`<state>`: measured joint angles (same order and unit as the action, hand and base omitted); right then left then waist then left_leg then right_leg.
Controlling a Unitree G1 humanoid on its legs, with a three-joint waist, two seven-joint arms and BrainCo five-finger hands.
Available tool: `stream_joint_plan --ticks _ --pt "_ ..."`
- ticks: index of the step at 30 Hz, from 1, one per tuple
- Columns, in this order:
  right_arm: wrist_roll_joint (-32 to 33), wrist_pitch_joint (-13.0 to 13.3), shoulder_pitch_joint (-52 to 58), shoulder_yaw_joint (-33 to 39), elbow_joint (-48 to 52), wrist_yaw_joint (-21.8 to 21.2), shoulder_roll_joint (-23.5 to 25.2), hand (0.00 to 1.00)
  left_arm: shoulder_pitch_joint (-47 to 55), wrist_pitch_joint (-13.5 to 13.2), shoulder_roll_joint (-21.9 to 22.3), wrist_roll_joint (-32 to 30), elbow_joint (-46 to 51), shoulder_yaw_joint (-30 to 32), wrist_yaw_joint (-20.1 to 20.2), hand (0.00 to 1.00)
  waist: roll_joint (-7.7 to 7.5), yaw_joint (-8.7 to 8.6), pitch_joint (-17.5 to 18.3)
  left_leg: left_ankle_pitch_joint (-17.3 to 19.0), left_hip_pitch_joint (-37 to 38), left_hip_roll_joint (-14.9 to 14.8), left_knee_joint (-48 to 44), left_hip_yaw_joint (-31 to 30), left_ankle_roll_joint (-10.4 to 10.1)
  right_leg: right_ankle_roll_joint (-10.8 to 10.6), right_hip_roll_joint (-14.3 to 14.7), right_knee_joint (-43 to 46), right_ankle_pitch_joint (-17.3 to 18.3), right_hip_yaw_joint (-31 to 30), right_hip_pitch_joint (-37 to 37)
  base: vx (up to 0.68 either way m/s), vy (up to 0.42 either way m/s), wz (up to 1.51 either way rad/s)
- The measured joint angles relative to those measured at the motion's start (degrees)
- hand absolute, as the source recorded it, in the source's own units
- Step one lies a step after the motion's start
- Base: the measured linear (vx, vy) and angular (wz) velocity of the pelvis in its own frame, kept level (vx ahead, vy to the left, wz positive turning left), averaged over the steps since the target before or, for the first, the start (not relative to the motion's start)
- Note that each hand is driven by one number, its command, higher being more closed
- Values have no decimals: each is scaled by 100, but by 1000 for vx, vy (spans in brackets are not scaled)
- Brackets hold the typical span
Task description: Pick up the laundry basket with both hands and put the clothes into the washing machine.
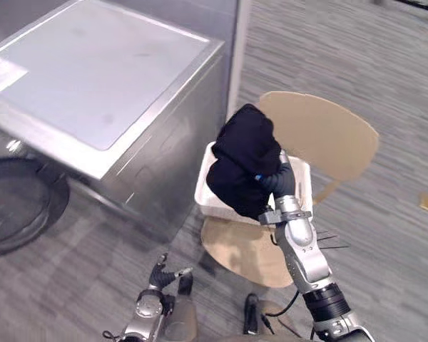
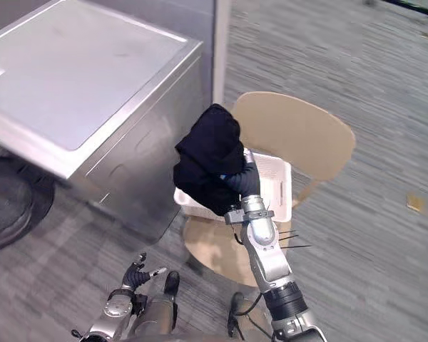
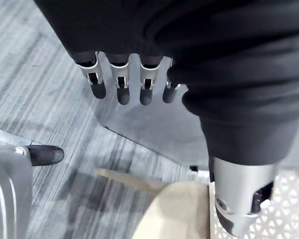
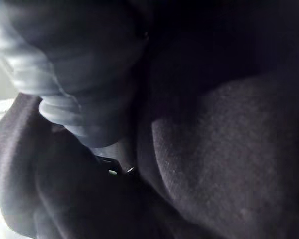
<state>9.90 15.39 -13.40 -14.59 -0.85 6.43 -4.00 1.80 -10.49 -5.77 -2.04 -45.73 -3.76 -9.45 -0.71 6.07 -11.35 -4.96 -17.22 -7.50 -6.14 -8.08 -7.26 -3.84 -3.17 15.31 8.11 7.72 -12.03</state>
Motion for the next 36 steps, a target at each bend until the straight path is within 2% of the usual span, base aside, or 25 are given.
stream_joint_plan --ticks 1,2,3,4,5,6,7,9,10,13,14,17,21,26,27,32,33,36 --pt "-9 -1 -48 26 -69 14 -8 100 -10 2 87 36 141 -35 -33 0 114 69 -59 -123 -120 -93 106 -154 -80 74 110 -162 -116 175 -20 -255 -133 69" --pt "-36 -1 -40 53 -136 107 -104 100 -13 4 214 39 378 -109 -64 0 263 98 -139 -184 -229 -179 247 -342 -73 147 227 -222 -198 418 -25 -264 -139 80" --pt "-48 -4 -38 55 -207 142 -128 100 63 4 274 63 576 -179 -67 0 330 101 -178 -128 -247 -242 406 -325 -26 179 289 -220 -219 580 -19 -251 -165 117" --pt "-110 -48 -35 52 -280 228 -138 100 95 -1 254 187 906 -404 -62 0 297 92 -173 284 -144 -240 903 -28 416 362 118 -396 -371 817 -7 -171 -90 101" --pt "-128 -40 -44 71 -259 237 -131 100 80 -3 260 204 996 -493 -63 0 276 90 -175 469 -133 -203 1030 145 549 354 19 -494 -396 951 0 -158 -48 108" --pt "-165 -30 -80 110 -256 233 -187 100 84 -6 308 201 1210 -600 -59 0 262 91 -186 356 -178 -68 947 389 477 367 -171 -517 -404 1074 -48 -149 45 105" --pt "-194 -32 -63 145 -250 241 -221 100 208 -16 344 196 1696 -725 -50 0 258 0 -176 263 -242 221 121 626 506 295 -525 -411 -469 1258 -100 -154 62 103" --pt "-228 -32 -27 153 -190 242 -249 100 403 -118 329 199 2284 -709 -59 0 293 -95 -153 384 -160 277 -833 875 624 259 -703 -305 -467 1363 -95 -98 99 73" --pt "-241 -28 23 196 -34 249 -334 100 456 -265 320 200 2721 -730 -62 0 422 -151 -74 490 99 225 -675 964 616 185 -706 -240 -445 1524 -77 -51 136 58" --pt "-350 -25 16 249 86 236 -307 100 290 -396 216 138 3176 -825 -72 0 444 -222 -30 316 561 261 354 719 346 61 -714 -392 -508 1901 150 -52 131 71" --pt "-406 -23 44 259 96 227 -258 100 148 -433 85 56 3330 -983 -102 0 369 -220 30 130 675 336 673 565 313 21 -772 -441 -507 2072 261 -38 116 78" --pt "-415 -23 42 179 101 187 -97 100 117 -497 -12 -244 3801 -1054 -215 0 321 -197 106 1 879 457 959 418 384 -73 -822 -441 -492 2121 427 -8 87 47" --pt "-398 0 -26 -555 -87 -46 138 100 152 -612 -120 -614 4358 -1069 -471 0 315 -183 428 -99 1085 606 1133 398 447 -207 -943 -494 -541 2052 584 46 59 9" --pt "-251 -4 -110 -1133 -628 -295 189 100 -42 -631 -52 -771 4465 -1306 -589 0 316 -185 567 -97 1286 614 1137 380 445 -264 -899 -694 -603 2046 870 22 4 1" --pt "-195 -5 -113 -1179 -706 -315 194 100 -66 -627 -59 -772 4465 -1351 -596 100 314 -185 604 -97 1281 605 1137 381 445 -260 -886 -710 -611 2044 871 2 -27 -4" --pt "264 -8 -126 -1388 -944 -419 193 100 -76 -603 -65 -917 4452 -1460 -736 100 322 -195 798 -116 1311 491 1137 400 406 -224 -751 -764 -646 1928 889 -6 -37 -7" --pt "302 -7 -124 -1414 -952 -419 186 0 -76 -600 -67 -927 4452 -1457 -759 100 323 -196 807 -117 1316 475 1137 412 400 -220 -733 -766 -649 1901 889 -24 -33 -9" --pt "370 15 -72 -1556 -953 -472 134 0 -78 -554 -141 -928 4406 -1423 -866 100 328 -197 821 -128 1338 383 1137 445 350 -163 -652 -771 -664 1843 889 -34 -35 -9"
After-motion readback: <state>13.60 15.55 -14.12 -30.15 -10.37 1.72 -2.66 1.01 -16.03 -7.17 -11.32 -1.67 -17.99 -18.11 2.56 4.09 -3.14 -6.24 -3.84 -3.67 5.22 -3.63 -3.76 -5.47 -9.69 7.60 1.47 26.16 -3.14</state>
